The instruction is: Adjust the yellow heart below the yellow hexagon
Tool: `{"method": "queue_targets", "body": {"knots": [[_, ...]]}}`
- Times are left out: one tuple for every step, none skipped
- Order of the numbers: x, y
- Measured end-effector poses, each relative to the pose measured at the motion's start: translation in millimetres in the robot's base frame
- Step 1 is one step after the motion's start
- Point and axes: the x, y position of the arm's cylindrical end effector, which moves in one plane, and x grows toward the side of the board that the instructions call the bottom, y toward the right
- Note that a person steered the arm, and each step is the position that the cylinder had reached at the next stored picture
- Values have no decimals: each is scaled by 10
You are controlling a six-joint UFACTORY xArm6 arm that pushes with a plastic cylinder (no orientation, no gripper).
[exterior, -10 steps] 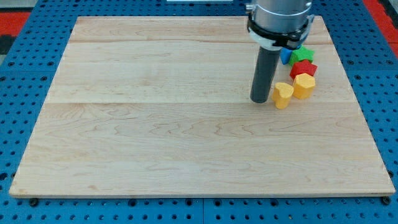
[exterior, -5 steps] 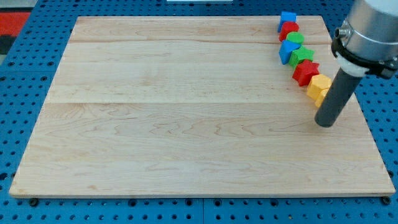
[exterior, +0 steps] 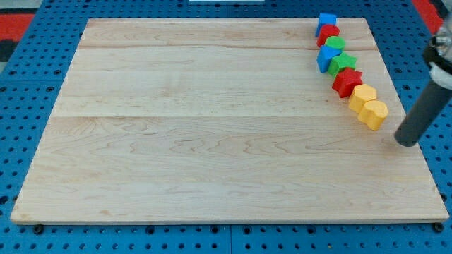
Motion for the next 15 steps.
{"method": "queue_targets", "body": {"knots": [[-65,-174],[-109,-394],[-123,-513],[-123,-525],[85,-246],[82,153],[-94,59],[-211,-93],[-211,-464],[-211,-808],[-207,-731],[-329,-209],[-494,-44],[-631,-123],[-679,-344]]}}
